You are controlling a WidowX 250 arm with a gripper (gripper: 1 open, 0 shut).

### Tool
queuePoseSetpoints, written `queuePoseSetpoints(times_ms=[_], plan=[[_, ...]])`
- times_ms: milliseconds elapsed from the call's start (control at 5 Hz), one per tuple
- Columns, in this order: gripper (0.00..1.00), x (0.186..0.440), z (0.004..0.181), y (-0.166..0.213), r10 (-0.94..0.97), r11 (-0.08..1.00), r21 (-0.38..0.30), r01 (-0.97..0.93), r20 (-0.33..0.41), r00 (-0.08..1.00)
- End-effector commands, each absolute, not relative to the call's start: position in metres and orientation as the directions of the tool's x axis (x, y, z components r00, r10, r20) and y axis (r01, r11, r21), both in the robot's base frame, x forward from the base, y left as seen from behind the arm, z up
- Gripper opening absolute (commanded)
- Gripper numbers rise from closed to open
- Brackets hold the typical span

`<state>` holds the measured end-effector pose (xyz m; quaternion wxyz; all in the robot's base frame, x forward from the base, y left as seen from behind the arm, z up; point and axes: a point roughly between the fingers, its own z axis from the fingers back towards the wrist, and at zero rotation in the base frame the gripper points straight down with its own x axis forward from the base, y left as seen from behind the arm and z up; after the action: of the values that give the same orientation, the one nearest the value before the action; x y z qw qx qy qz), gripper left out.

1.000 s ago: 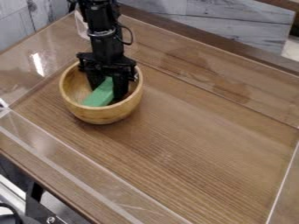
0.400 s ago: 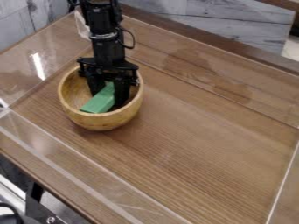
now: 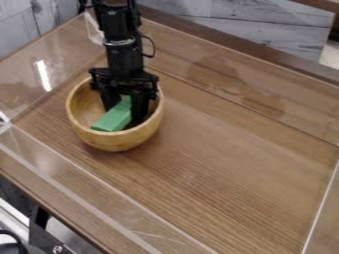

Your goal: Remove the green block from inside the brown bowl and put it on the table

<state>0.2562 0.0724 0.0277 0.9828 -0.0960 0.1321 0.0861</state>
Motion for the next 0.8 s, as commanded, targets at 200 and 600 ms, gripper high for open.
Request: queuePoseSetpoints(times_ms=[200,600], plan=[[0.00,0.252,0.030,0.057,0.131,0.966,-0.176,-0.191,-0.304,0.944],[0.00,0.249,0.040,0.049,0.120,0.965,-0.181,-0.188,-0.331,0.936]])
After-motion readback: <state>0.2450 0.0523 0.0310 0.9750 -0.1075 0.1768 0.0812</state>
